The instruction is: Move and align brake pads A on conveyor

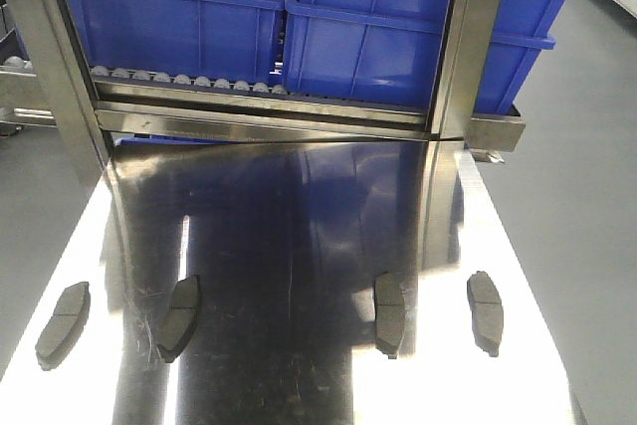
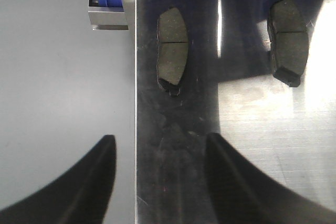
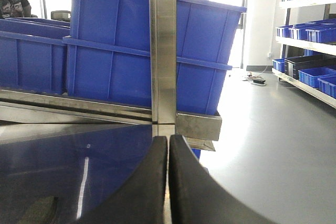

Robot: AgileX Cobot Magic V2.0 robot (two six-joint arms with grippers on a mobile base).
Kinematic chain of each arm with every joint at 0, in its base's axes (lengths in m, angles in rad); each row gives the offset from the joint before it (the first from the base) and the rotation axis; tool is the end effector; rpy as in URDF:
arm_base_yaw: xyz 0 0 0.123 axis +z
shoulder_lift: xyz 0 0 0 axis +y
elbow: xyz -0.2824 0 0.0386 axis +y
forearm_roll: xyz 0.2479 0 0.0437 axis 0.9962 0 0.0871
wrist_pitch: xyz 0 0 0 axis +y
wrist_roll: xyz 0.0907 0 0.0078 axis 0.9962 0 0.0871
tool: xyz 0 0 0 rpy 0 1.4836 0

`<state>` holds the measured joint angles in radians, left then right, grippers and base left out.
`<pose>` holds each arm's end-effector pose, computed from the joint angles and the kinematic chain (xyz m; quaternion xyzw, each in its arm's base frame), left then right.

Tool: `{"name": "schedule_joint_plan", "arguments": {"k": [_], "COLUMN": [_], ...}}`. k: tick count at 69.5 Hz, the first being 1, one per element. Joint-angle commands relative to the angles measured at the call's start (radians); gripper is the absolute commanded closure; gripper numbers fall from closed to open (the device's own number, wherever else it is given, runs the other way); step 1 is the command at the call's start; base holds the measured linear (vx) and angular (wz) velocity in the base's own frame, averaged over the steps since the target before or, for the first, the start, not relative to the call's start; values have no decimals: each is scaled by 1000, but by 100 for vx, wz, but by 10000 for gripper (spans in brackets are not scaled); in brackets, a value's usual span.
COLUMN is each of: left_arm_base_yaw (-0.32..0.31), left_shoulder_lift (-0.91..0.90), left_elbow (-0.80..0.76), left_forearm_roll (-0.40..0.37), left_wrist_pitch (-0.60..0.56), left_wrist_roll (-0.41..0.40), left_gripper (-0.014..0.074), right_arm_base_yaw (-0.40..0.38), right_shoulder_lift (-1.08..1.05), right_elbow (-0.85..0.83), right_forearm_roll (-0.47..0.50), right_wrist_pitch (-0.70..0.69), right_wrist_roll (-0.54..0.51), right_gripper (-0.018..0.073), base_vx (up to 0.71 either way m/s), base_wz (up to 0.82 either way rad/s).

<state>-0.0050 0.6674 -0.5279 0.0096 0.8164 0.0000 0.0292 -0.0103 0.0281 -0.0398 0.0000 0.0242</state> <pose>0.1123 0.0001 0.2673 0.0042 0.9390 0.0036 0.3439 0.0567 0.0016 0.2042 -0.0153 0.6820 0.0050 0.7312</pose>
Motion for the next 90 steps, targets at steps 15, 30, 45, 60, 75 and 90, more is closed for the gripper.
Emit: {"name": "schedule_joint_plan", "arguments": {"k": [15,30,45,60,75,90], "left_arm_base_yaw": [-4,-4,-5,-5,-5,-4], "left_shoulder_lift": [109,388,685,873,992,1063], "left_elbow": [-99,-281,-425,-516,-560,-593], "left_forearm_roll": [-10,-46,-142,-131,-132,-132], "left_wrist_pitch": [-71,-1,73,62,45,48], "left_wrist_roll": [20,51,140,138,140,134], "left_gripper": [121,121,121,121,121,120], "right_arm_base_yaw": [-7,-7,-7,-7,-7,-7], "right_shoulder_lift": [-9,-9,-9,-9,-9,-9], "right_elbow": [11,11,11,11,11,11], "right_forearm_roll": [-1,-1,-1,-1,-1,-1], "right_wrist_pitch": [-74,-74,-74,-74,-74,-74], "right_wrist_roll": [0,0,0,0,0,0], "right_gripper": [571,571,571,571,571,571], "base_vx": [0,0,0,0,0,0], "base_wz": [0,0,0,0,0,0]}}
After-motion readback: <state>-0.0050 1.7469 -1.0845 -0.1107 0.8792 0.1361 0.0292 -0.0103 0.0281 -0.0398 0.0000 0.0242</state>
